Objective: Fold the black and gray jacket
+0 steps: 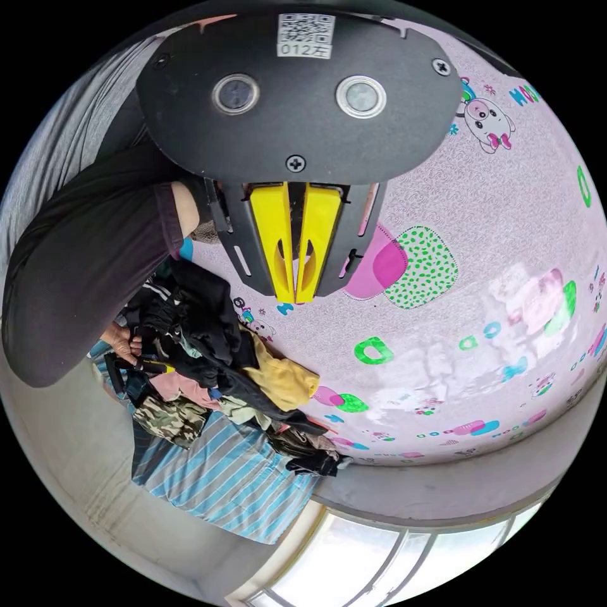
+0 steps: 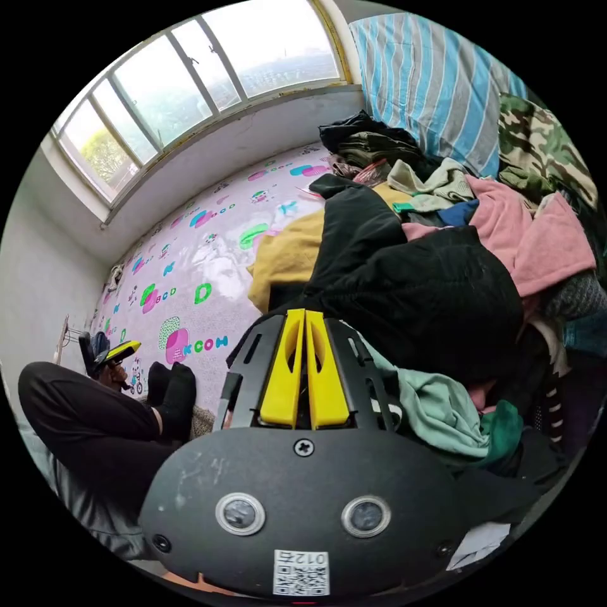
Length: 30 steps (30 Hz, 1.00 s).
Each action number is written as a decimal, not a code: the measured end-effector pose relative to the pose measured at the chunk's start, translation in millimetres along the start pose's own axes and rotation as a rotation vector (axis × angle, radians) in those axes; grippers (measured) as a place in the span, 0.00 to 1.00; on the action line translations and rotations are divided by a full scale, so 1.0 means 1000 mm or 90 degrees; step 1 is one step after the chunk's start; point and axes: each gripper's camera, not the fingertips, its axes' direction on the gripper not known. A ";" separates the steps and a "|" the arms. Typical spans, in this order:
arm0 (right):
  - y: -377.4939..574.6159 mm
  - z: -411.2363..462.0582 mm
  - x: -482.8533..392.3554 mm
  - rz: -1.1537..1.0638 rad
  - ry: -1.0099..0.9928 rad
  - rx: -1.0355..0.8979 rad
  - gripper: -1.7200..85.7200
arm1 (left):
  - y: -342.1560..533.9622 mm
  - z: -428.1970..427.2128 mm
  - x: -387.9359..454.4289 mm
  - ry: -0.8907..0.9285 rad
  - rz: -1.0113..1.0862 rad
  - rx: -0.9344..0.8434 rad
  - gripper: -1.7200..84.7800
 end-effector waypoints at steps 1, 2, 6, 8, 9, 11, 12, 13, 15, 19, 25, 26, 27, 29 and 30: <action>0.016 -0.004 0.013 0.000 0.011 -0.020 0.03 | -0.006 0.015 0.005 0.010 0.016 -0.013 0.03; 0.023 -0.006 0.018 -0.003 0.016 -0.031 0.03 | -0.012 0.029 0.009 0.015 0.030 -0.025 0.03; 0.064 -0.019 0.040 -0.041 0.066 -0.095 0.10 | -0.030 0.066 0.019 0.047 0.059 -0.043 0.03; 0.079 -0.016 0.046 -0.049 0.065 -0.120 0.12 | -0.045 0.089 0.027 0.087 0.082 -0.052 0.03; 0.089 -0.009 0.051 -0.052 0.069 -0.140 0.13 | -0.049 0.094 0.029 0.097 0.089 -0.055 0.03; 0.103 0.005 0.058 -0.052 0.094 -0.159 0.14 | -0.065 0.117 0.042 0.120 0.123 -0.072 0.03; 0.111 0.013 0.062 -0.053 0.120 -0.150 0.13 | -0.068 0.122 0.046 0.120 0.131 -0.078 0.03; 0.117 0.019 0.066 -0.052 0.133 -0.135 0.11 | -0.075 0.132 0.053 0.113 0.147 -0.089 0.03; 0.124 0.026 0.072 -0.048 0.155 -0.107 0.07 | -0.084 0.146 0.064 0.103 0.173 -0.103 0.03; 0.141 0.042 0.093 -0.017 0.033 -0.073 0.04 | -0.101 0.175 0.083 0.104 0.210 -0.128 0.03; 0.179 0.059 0.116 0.049 -0.157 -0.005 0.02 | -0.108 0.204 0.101 0.141 0.248 -0.143 0.04; 0.183 0.061 0.120 0.060 -0.169 0.003 0.02 | -0.108 0.209 0.102 0.146 0.255 -0.150 0.04; 0.187 0.065 0.127 0.084 -0.190 0.026 0.02 | -0.108 0.212 0.102 0.147 0.258 -0.152 0.04; 0.187 0.070 0.138 0.120 -0.232 0.076 0.01 | -0.106 0.218 0.102 0.156 0.267 -0.157 0.06; 0.182 0.070 0.143 0.130 -0.274 0.118 0.01 | -0.105 0.219 0.101 0.158 0.268 -0.159 0.06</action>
